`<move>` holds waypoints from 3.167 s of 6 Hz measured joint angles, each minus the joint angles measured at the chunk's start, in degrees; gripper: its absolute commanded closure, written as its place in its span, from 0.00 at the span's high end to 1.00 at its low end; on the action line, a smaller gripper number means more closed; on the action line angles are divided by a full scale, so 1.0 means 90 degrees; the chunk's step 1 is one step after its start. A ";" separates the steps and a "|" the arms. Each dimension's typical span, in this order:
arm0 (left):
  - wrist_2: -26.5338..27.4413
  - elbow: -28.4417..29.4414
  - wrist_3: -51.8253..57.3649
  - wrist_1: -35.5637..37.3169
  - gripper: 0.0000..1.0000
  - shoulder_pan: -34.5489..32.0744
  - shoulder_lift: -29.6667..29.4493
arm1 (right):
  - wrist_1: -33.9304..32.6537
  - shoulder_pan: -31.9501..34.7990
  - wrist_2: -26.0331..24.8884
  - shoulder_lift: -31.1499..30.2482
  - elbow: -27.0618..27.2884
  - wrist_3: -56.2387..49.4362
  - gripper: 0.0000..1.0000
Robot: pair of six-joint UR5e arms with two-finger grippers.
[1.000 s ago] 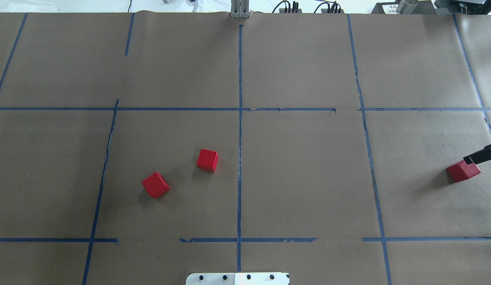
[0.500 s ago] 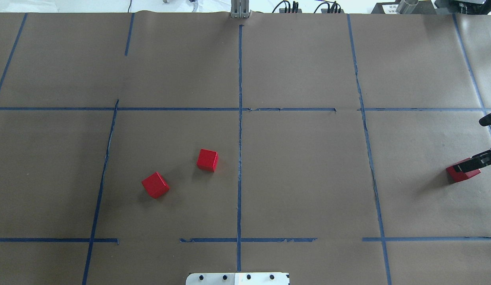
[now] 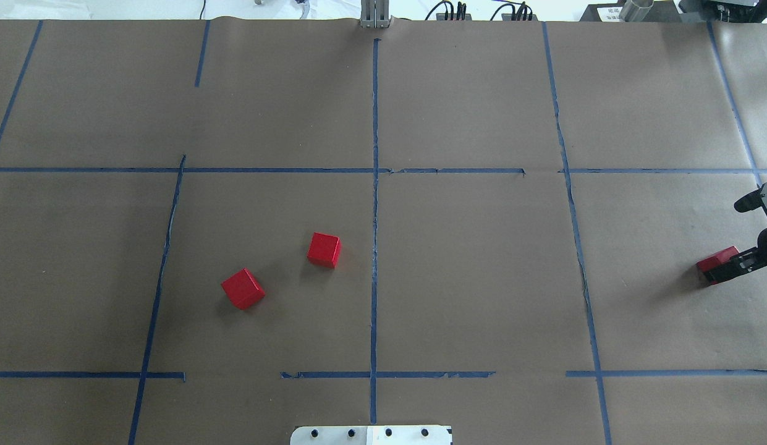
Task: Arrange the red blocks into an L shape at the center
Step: 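Move the right gripper down over the lone red cube and grasp it, then carry the red cube with the right gripper toward the other two cubes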
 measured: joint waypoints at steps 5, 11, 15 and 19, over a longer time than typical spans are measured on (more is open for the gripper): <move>0.0000 -0.0037 0.0000 -0.0002 1.00 0.0000 0.0000 | -0.0651 -0.0013 0.0021 0.0461 0.0194 0.0093 0.00; -0.0003 -0.0056 0.0000 -0.0007 1.00 0.0000 0.0000 | -0.3078 -0.1488 -0.0699 0.4027 0.0426 0.3625 0.00; -0.0002 -0.0047 0.0000 -0.0007 1.00 0.0000 0.0000 | -0.3537 -0.2936 -0.1842 0.5925 -0.0411 0.5653 0.00; -0.0004 -0.0028 0.0000 0.0003 1.00 0.0007 0.0000 | -0.4243 -0.3484 -0.2226 0.6611 -0.0877 0.5849 0.04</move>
